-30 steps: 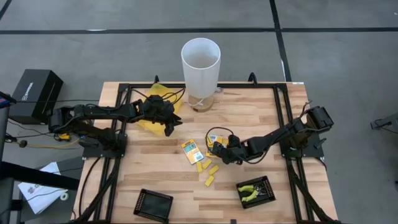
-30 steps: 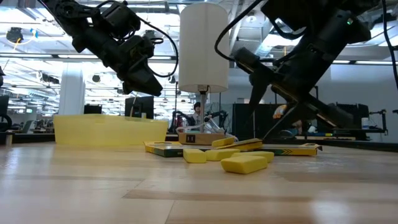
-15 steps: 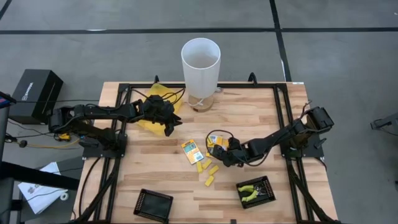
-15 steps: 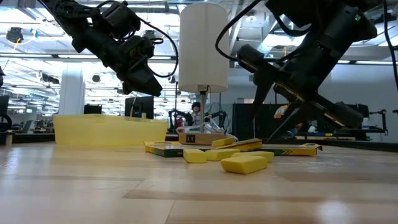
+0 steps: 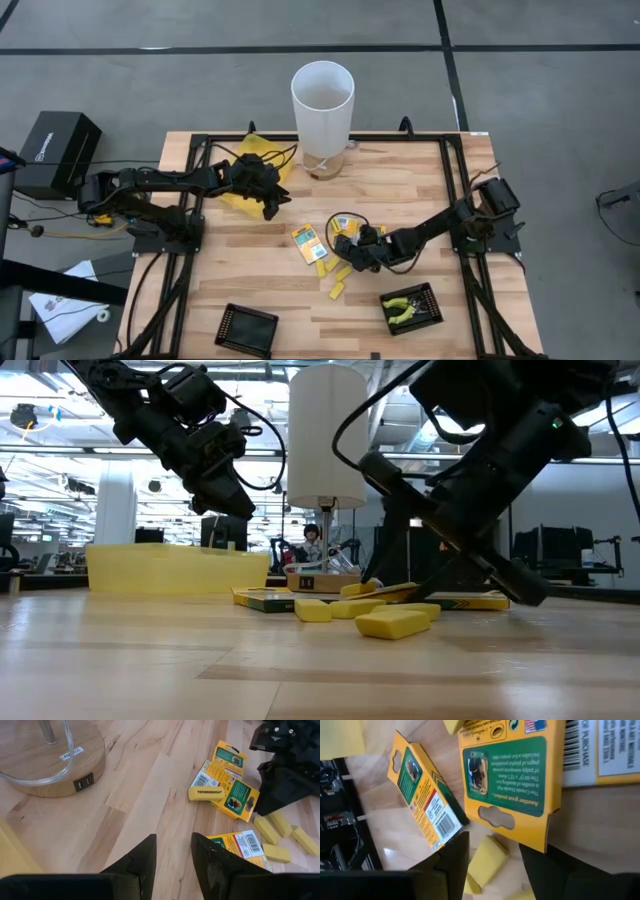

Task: Pick & Place School Supplies
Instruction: Put the crayon box into the yellow bin

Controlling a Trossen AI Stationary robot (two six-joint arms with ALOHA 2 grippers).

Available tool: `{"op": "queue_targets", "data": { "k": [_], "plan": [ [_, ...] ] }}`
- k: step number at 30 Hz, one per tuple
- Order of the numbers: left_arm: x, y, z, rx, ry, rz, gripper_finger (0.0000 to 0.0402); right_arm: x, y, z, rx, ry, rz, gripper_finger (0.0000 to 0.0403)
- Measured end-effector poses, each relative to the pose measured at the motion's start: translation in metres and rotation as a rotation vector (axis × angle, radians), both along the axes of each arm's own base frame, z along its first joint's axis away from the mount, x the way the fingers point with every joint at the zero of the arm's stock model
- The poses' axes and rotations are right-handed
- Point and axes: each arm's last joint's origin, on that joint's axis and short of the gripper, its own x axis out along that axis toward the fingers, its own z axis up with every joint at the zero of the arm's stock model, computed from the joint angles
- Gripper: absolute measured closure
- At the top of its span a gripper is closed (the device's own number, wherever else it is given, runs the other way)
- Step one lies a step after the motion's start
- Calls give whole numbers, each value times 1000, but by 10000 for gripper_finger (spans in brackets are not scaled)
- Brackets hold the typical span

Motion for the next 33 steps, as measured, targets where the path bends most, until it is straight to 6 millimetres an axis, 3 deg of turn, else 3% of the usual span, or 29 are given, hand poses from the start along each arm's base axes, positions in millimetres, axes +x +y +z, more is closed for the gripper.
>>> {"op": "queue_targets", "data": {
  "k": [13, 28, 33],
  "plan": [
    [0, 0, 0, -1, 2, -3, 284, -6, -2, -1, -36, 54, -30, 265],
    [-1, 0, -1, -5, 13, -3, 284, -17, -11, 13, -119, 106, -58, 245],
    [-1, 0, -1, -8, 16, -2, 284, -17, -12, 13, -113, 112, -66, 287]
  ]
}}
